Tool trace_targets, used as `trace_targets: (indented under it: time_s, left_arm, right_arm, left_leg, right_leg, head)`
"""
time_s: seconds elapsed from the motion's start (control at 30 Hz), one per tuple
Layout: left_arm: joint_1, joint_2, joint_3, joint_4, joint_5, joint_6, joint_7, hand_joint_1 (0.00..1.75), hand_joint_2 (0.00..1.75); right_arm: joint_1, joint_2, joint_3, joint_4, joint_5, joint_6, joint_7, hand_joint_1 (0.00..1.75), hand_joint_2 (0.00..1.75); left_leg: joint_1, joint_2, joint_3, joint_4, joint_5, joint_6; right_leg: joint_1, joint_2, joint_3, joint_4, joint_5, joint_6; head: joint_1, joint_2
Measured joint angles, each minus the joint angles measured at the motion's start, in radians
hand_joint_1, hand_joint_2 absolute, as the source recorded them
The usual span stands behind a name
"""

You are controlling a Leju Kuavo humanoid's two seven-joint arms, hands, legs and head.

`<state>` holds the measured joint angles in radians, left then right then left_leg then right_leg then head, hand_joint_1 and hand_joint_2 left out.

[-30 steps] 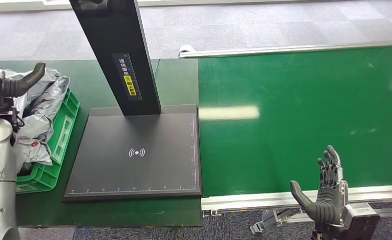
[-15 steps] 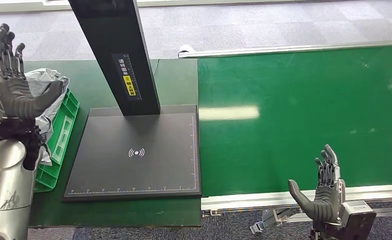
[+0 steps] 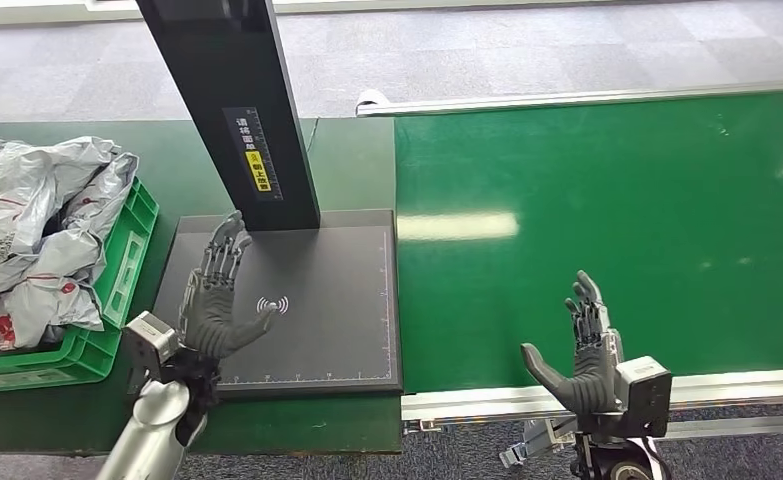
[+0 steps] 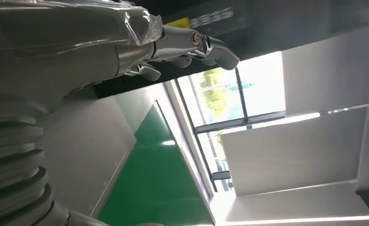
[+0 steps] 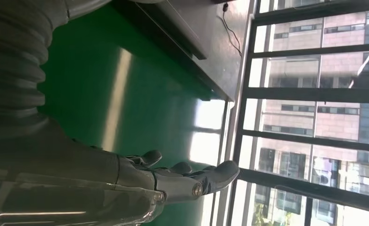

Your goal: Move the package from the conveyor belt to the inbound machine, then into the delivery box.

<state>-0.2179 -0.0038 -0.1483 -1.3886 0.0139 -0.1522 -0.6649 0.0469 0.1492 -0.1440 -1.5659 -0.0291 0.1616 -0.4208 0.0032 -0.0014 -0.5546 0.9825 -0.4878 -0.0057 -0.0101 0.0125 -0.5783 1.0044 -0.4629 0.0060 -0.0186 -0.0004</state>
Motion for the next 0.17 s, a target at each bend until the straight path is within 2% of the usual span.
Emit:
trace_targets:
  time_s: [0.17]
  left_arm:
    - [0.047,-0.059,0.005,0.058,0.021,-0.016,0.0,0.0,1.75]
  right_arm:
    - [-0.017,0.0,0.031,0.078,0.014,0.008,0.001,0.0,1.75]
  left_leg:
    - [0.0,-0.001,-0.001,0.0,0.0,0.0]
  right_leg:
    - [0.0,0.0,0.0,0.0,0.0,0.0]
  head:
    - [0.0,0.0]
